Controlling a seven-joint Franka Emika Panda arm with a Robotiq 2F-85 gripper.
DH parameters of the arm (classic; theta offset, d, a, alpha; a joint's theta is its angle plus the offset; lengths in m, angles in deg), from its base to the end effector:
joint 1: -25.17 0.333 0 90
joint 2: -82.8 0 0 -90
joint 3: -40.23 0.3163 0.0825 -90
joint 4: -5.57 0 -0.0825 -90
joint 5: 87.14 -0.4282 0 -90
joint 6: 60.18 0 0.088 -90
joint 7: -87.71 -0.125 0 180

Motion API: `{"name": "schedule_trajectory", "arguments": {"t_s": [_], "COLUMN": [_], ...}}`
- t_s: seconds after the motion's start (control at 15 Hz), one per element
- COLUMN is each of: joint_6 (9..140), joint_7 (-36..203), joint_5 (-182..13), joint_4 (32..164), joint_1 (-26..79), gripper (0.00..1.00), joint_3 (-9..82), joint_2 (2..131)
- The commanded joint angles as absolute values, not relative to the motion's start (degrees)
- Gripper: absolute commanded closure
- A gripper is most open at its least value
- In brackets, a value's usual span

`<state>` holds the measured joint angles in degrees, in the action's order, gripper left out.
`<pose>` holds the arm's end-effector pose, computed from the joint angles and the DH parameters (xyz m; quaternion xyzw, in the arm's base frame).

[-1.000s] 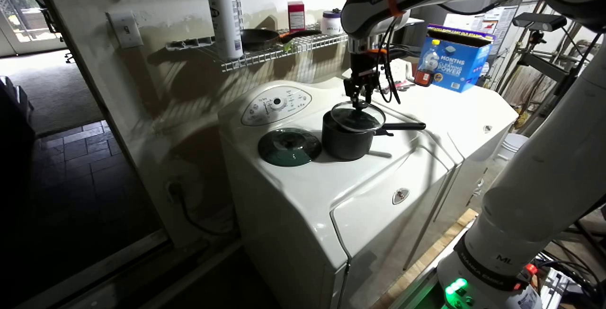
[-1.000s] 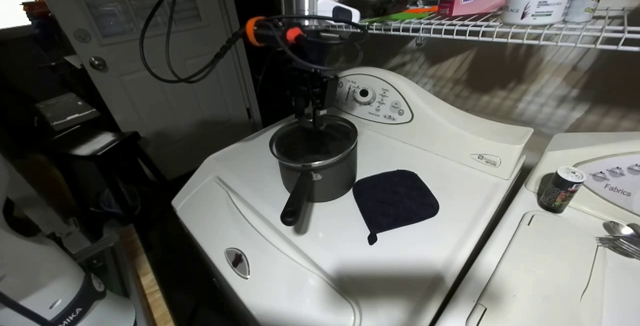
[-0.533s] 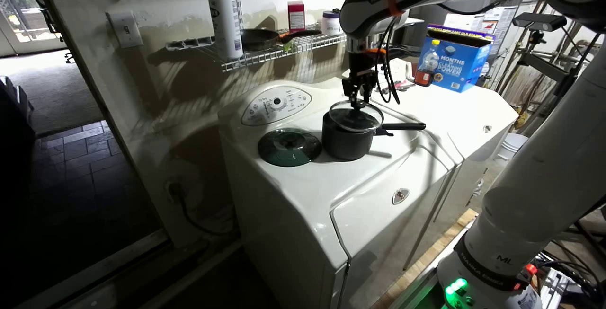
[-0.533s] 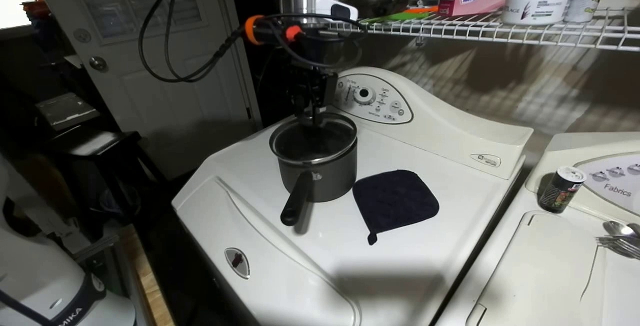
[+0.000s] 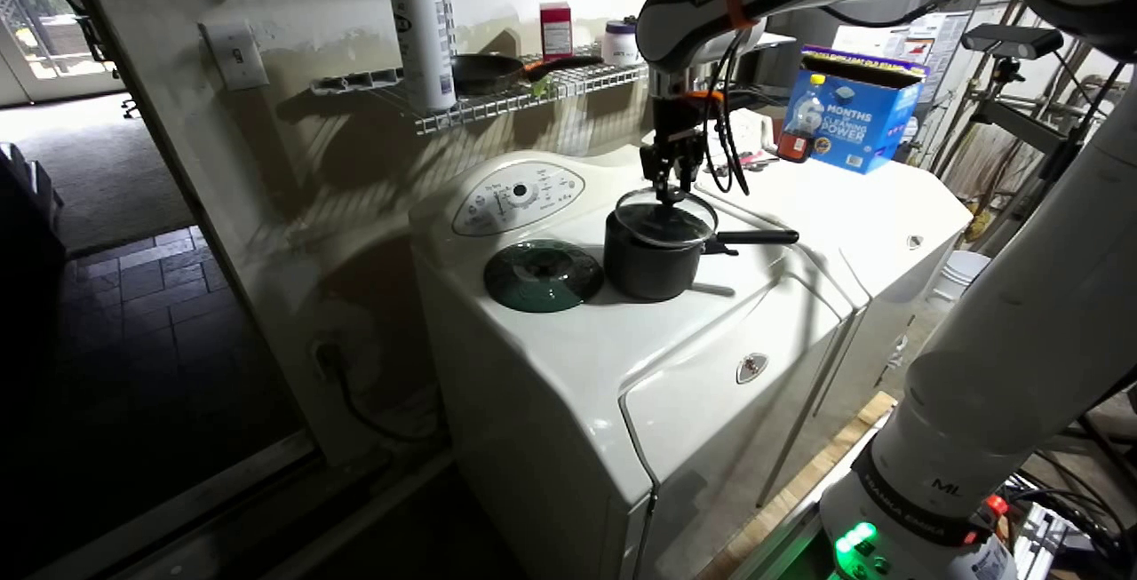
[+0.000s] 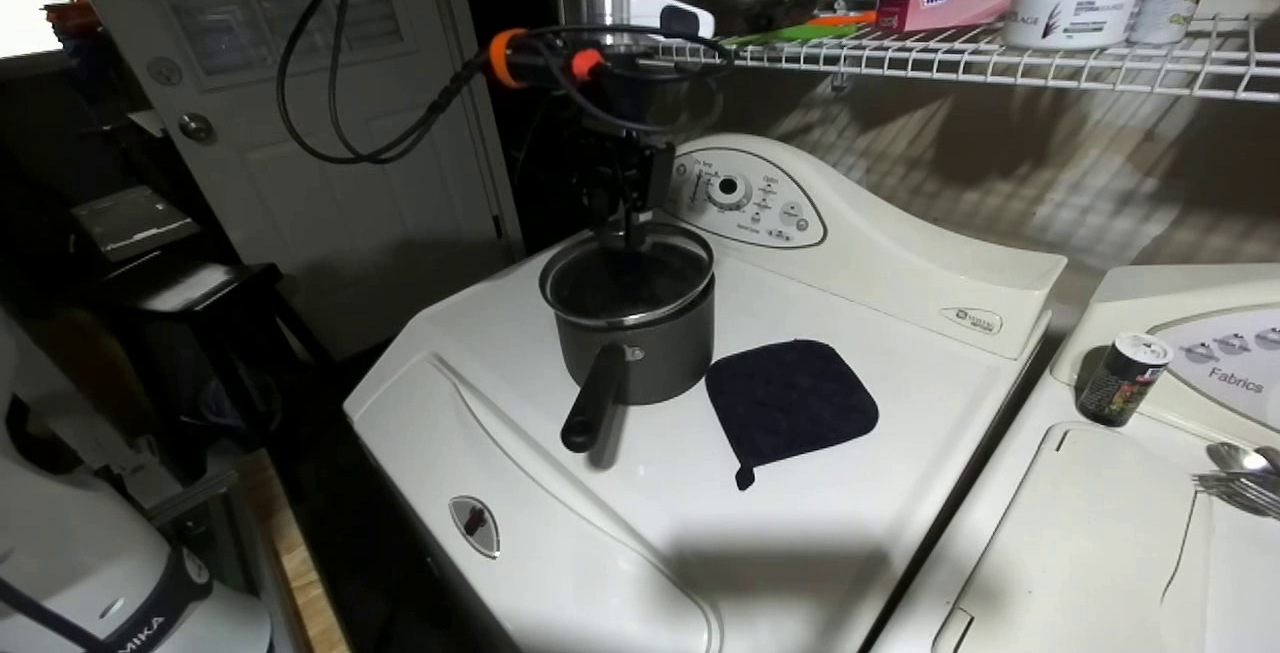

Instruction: Pick up the glass lid and put it on the pot

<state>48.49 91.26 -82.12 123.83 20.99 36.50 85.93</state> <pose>0.5549 -0.0853 0.4123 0.9974 -0.0215 -0.0599 0.0330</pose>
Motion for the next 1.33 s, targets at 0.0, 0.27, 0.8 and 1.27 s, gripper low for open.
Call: {"name": "schedule_trajectory", "arguments": {"t_s": [0.0, 0.27, 0.8, 1.27], "joint_6": [48.3, 48.3, 48.1, 47.9], "joint_7": [92.5, 93.0, 93.6, 93.5], "joint_5": [-83.0, -83.4, -83.7, -83.3], "joint_4": [122.1, 121.4, 119.6, 118.8], "joint_1": [21.3, 21.3, 21.6, 21.7], "gripper": [0.66, 0.66, 0.66, 0.66], "joint_3": [36.5, 36.5, 36.6, 36.7], "joint_2": [85.4, 84.6, 82.6, 81.0]}}
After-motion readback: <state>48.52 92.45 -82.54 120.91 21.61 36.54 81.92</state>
